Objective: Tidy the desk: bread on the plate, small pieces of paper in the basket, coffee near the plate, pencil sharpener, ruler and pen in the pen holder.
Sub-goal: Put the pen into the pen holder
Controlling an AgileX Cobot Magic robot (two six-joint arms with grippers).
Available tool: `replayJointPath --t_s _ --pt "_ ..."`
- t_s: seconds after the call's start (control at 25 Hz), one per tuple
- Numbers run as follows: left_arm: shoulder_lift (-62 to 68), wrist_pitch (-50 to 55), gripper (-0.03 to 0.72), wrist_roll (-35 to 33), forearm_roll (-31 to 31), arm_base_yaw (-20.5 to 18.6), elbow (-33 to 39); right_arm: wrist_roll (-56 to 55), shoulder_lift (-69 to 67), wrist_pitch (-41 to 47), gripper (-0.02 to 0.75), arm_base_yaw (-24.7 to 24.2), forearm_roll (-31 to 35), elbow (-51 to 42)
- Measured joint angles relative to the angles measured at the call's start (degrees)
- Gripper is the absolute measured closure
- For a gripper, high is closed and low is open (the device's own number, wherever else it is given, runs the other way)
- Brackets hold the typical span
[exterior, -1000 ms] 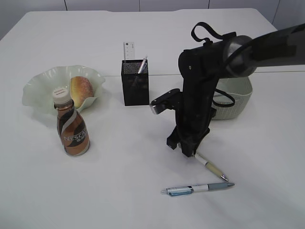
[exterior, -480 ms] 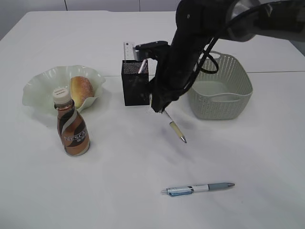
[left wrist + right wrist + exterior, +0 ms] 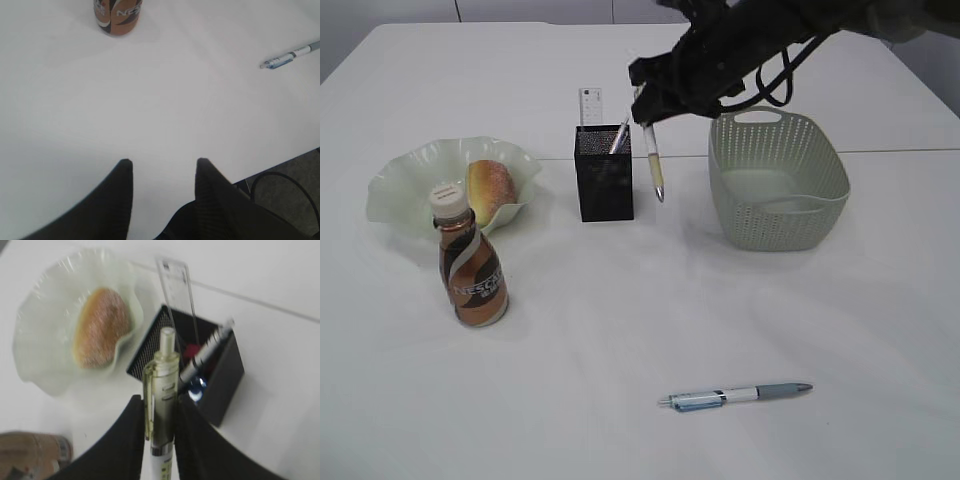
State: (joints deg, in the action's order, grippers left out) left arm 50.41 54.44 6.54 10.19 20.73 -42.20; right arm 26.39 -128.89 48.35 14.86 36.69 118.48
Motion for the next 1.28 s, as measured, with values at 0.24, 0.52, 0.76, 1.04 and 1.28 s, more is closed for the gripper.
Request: replayJointPath --t_s 0.24,0.52,0.76,1.04,1.28 --pt "0.0 -0.63 0.381 0.0 0.0 0.0 0.0 11.41 -0.24 -8.83 0.603 0.0 12.97 0.2" --pt "0.0 -1.58 0.381 0.0 0.0 0.0 0.0 22.26 -3.66 -16.45 0.603 0.0 27.95 0.28" --pt "0.0 -1.66 0.381 0.0 0.0 0.0 0.0 33.82 -5.08 -19.12 0.603 -0.33 41.25 0.28" --pt "0.0 -1.66 0.381 0.0 0.18 0.0 0.0 43.35 -8.47 -20.1 0.603 -0.33 51.67 0.51" --pt "0.0 -1.66 0.381 0.0 0.18 0.0 0.0 51.74 -10.48 -20.68 0.603 -0.47 60.35 0.63"
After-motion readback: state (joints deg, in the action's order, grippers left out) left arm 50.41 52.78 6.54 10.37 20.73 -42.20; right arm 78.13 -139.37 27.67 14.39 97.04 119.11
